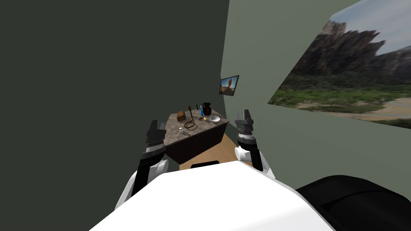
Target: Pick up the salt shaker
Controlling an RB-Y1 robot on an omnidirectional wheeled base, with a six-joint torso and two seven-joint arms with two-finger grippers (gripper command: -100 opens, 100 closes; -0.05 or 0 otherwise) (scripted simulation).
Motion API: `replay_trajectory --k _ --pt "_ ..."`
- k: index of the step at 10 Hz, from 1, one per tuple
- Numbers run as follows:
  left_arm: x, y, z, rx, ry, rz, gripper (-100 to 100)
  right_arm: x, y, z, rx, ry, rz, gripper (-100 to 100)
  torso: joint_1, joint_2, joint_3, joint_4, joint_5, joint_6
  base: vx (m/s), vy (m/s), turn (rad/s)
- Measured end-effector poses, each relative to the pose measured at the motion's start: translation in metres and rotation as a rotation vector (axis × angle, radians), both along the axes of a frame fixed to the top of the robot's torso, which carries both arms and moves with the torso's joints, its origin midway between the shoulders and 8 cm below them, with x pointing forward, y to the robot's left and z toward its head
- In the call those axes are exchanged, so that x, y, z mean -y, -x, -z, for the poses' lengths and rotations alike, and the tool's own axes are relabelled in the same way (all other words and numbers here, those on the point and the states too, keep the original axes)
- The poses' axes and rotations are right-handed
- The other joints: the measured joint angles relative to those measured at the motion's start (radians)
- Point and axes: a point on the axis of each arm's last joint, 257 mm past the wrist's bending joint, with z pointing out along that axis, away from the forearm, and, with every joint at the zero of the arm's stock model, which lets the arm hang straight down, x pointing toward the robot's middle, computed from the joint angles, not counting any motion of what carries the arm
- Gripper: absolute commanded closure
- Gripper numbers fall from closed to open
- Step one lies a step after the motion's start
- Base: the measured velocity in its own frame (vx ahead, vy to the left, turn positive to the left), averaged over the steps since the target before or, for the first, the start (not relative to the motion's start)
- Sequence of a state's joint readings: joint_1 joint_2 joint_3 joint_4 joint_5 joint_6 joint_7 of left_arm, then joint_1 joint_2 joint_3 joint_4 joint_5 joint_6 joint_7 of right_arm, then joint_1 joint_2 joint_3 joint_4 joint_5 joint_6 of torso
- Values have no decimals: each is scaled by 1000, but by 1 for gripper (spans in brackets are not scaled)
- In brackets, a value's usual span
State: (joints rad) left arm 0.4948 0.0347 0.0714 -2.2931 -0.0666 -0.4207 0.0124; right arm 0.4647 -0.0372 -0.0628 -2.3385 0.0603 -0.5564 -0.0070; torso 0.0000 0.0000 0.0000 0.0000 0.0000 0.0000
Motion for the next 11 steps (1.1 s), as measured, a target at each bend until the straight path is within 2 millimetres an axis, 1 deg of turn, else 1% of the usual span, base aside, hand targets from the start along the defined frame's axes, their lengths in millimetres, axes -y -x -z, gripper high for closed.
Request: replay_trajectory --k 3,5,7,8,9,11 --pt "3 -7 15 -63 -59 20 -100 0 0 0 0 0 0 0 -1 -1 0 0 0 0 14 -26 -36" --pt "1 -14 28 -118 -91 24 -100 0 0 0 0 0 0 0 -2 -2 -1 0 0 0 28 -40 -53" --pt "-6 -20 48 -187 -122 23 -100 0 0 0 0 0 0 0 -2 -2 -1 -1 -1 0 33 -41 -61" --pt "-6 -25 58 -221 -136 22 -100 0 0 0 0 0 0 0 -3 -2 -1 -1 -1 0 34 -47 -76" --pt "-10 -28 66 -260 -154 18 -100 0 0 0 0 0 0 0 -3 -2 -1 -1 -1 0 32 -53 -57" --pt "-19 -33 90 -342 -184 9 -100 0 0 0 0 0 0 0 -3 -2 -1 -1 -1 0 31 -49 -68"
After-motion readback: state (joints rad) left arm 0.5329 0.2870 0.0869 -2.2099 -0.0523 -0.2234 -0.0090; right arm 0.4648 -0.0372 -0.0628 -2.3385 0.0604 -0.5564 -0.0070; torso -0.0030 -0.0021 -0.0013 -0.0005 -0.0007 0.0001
